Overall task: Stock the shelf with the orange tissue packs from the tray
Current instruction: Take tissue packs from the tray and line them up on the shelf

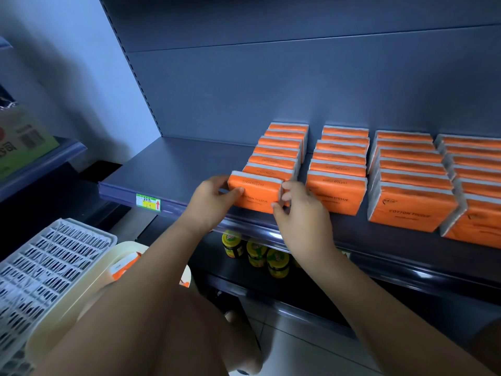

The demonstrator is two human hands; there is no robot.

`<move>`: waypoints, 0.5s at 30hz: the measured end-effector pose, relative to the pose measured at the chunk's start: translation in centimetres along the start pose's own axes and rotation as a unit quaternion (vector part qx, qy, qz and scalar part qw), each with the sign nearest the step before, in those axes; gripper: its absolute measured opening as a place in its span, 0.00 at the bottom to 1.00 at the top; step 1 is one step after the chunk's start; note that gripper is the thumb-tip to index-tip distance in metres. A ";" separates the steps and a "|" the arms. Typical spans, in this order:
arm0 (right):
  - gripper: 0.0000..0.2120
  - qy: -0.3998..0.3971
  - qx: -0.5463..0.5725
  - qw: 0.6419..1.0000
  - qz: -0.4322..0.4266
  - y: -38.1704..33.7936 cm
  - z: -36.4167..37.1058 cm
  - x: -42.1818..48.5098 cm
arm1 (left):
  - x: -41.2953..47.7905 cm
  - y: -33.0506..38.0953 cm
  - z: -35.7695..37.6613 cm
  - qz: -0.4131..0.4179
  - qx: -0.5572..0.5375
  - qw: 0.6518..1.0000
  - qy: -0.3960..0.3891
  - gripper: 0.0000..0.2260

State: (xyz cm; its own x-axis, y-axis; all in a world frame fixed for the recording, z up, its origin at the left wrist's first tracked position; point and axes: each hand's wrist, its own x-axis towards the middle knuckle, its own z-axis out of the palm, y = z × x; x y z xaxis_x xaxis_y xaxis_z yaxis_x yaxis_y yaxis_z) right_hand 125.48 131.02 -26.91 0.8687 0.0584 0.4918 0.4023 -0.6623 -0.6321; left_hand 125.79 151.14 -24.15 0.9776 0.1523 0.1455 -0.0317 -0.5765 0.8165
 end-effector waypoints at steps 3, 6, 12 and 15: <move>0.10 -0.002 -0.020 1.000 0.000 0.3 0.1 0.0 | 0.4 -0.1 0.4 -0.020 0.010 1.000 -0.008 0.05; 0.11 0.000 -0.021 1.000 0.007 0.6 0.1 0.1 | 0.5 0.0 0.7 -0.038 -0.002 0.999 -0.011 0.08; 0.13 0.011 -0.017 1.000 0.013 0.9 -0.1 0.2 | 0.5 0.2 1.0 -0.050 -0.006 0.998 -0.024 0.10; 0.13 0.002 -0.013 1.000 0.021 0.8 -0.1 0.1 | 0.5 0.2 1.1 -0.059 -0.018 0.998 -0.024 0.09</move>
State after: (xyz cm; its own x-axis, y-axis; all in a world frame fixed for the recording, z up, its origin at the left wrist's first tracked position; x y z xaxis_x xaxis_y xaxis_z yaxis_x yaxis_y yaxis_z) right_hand 125.87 130.43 -27.33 0.8837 0.0277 0.4673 0.3580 -0.6831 -0.6366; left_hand 126.50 150.24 -24.51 0.9836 0.1792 0.0210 0.0779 -0.5270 0.8463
